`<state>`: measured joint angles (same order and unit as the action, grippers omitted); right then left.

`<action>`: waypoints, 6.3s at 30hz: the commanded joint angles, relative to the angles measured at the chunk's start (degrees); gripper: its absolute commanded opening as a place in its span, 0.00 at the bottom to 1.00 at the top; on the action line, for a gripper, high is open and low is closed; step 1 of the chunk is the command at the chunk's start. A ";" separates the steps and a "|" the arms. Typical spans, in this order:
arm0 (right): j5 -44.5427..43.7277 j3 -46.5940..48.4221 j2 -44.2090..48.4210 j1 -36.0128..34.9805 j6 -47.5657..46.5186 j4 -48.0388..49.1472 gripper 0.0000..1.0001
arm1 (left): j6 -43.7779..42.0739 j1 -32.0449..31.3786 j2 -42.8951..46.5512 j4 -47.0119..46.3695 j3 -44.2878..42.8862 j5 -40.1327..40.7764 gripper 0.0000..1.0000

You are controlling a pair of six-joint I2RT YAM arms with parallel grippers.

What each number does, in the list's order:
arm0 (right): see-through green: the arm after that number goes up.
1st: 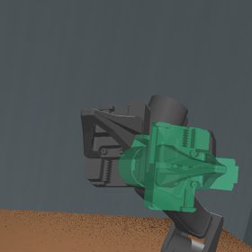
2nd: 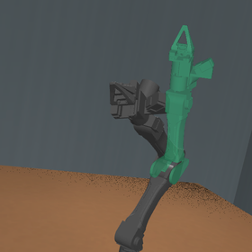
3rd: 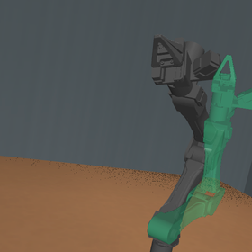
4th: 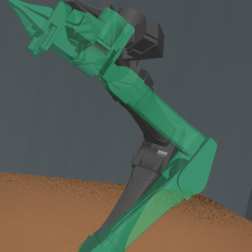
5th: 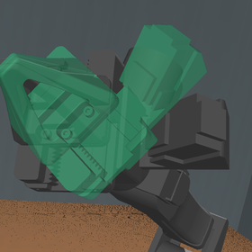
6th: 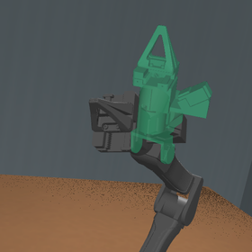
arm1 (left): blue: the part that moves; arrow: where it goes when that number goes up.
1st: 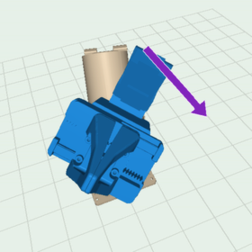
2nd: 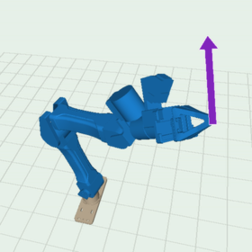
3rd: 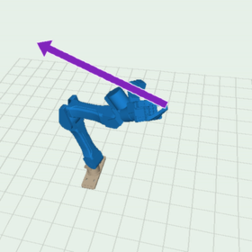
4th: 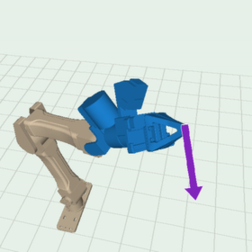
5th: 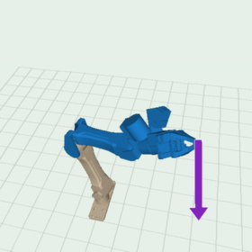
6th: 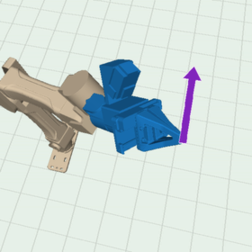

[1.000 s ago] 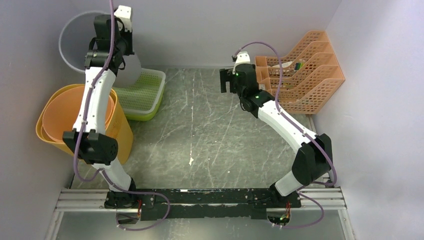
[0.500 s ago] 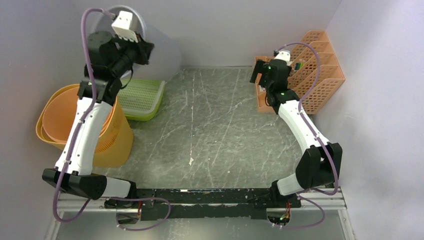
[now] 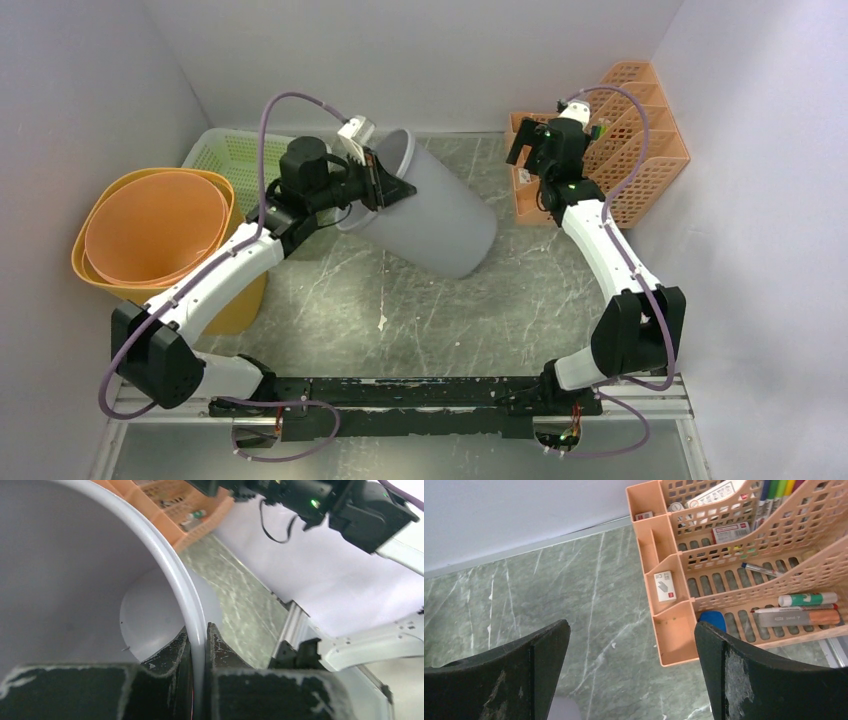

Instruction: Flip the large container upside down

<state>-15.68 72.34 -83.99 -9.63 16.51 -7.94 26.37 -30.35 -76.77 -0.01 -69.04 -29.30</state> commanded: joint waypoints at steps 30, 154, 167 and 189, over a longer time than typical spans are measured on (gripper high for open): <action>2.77 -1.54 2.34 6.55 1.75 0.63 1.00 | 61.81 -10.44 -25.33 -104.00 26.98 0.90 0.07; 20.33 8.81 5.63 7.26 2.98 -4.03 1.00 | -4.95 -22.47 -45.00 7.02 -24.39 18.09 0.99; 22.43 4.25 2.31 3.70 2.66 -2.83 1.00 | -24.28 -14.36 -20.11 33.71 -35.30 40.97 0.99; 13.76 3.69 -5.82 -14.64 -0.73 -3.70 1.00 | -18.75 25.64 2.08 45.69 -27.76 49.90 0.91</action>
<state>-0.32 76.42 -89.43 -23.73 17.04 -11.94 5.48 -5.69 -77.93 42.48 -100.25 17.23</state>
